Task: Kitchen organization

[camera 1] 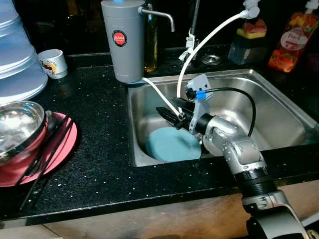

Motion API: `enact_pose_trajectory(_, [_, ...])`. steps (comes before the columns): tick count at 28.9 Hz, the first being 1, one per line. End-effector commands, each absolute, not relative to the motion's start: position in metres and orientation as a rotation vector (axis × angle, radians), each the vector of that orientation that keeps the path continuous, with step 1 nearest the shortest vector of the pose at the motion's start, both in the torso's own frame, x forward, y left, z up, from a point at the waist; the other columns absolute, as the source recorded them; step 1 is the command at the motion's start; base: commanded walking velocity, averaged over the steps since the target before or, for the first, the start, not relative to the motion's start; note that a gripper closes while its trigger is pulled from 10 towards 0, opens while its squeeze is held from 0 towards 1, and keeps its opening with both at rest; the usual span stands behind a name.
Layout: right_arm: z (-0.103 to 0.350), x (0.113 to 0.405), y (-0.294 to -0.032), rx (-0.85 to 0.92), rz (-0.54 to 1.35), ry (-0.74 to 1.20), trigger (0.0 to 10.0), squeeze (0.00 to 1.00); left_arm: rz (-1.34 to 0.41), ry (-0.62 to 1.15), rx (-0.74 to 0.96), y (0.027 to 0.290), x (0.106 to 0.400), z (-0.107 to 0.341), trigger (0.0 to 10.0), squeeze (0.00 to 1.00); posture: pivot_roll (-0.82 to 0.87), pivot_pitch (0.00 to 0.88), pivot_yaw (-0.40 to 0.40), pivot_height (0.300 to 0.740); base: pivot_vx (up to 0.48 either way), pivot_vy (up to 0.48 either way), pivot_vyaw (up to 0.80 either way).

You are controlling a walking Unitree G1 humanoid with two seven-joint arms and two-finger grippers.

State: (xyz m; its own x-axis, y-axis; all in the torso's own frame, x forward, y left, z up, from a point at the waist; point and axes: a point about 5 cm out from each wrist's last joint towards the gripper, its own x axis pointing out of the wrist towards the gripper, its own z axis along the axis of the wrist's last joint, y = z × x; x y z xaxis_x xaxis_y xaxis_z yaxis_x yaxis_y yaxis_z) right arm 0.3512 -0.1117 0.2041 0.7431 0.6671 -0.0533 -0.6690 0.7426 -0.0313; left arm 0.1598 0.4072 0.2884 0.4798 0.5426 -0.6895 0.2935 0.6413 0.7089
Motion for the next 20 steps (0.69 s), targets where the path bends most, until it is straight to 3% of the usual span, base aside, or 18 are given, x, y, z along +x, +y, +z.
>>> enact_pose_trajectory(1, [0.205, 0.35, -0.113, -0.047, 0.735, 0.038, 10.0, 0.0, 0.168, 1.118, 0.867, 0.408, 0.153, 0.283, 10.0, 0.0, 0.07, 0.007, -0.002, 0.74, 0.0, 0.0, 0.0])
enact_pose_trajectory(10, [0.204, 0.35, -0.111, -0.05, 0.745, 0.042, 10.0, 0.0, 0.088, 1.19, 0.788, 0.409, 0.138, 0.244, 10.0, 0.0, 0.07, 0.009, -0.007, 0.74, 0.0, 0.0, 0.0])
enact_pose_trajectory(20, [0.207, 0.351, -0.113, -0.058, 0.737, 0.032, 10.0, 0.0, 0.011, 1.044, 0.769, 0.386, 0.164, 0.233, 10.0, 0.0, 0.07, 0.011, -0.003, 0.74, 0.0, 0.0, 0.0])
